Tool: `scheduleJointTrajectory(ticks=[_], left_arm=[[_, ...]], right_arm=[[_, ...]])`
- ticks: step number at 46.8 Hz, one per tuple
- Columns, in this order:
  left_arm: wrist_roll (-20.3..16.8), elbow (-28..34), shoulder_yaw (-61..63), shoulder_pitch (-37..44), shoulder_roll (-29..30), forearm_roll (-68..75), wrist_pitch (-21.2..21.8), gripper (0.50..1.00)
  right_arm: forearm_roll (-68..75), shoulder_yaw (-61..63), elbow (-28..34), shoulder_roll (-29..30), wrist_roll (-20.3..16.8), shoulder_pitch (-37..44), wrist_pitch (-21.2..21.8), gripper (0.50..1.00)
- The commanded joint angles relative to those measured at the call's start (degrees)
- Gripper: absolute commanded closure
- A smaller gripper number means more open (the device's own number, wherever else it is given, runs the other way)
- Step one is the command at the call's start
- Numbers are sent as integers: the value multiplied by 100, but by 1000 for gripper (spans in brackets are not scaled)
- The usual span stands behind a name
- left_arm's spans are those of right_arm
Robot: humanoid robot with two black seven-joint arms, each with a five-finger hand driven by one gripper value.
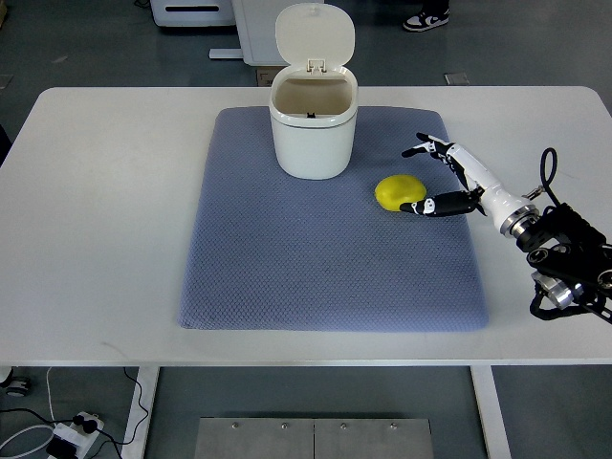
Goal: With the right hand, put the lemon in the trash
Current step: 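Move the open right hand toward the yellow lemon on the mat, then close the right hand's fingers around the yellow lemon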
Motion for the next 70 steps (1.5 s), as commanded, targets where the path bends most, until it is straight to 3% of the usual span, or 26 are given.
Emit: scheduleJointTrajectory(ticks=[1, 48, 53, 59, 70], left_arm=[[0, 0, 0, -1, 0, 0, 0, 500], [0, 0, -1, -1, 0, 0, 0, 500], [0, 0, -1, -1, 0, 0, 0, 500], [0, 0, 8, -1, 0, 0, 0, 500], [0, 0, -1, -1, 0, 0, 0, 500]], right_arm=[[2, -37, -94, 76, 0, 1, 0, 500], [2, -310, -463, 436, -62, 80, 0, 507], [2, -318, -481, 445, -71, 88, 0, 519], [2, -318, -560, 454, -71, 88, 0, 582], [10, -468, -692, 542, -71, 88, 0, 615]])
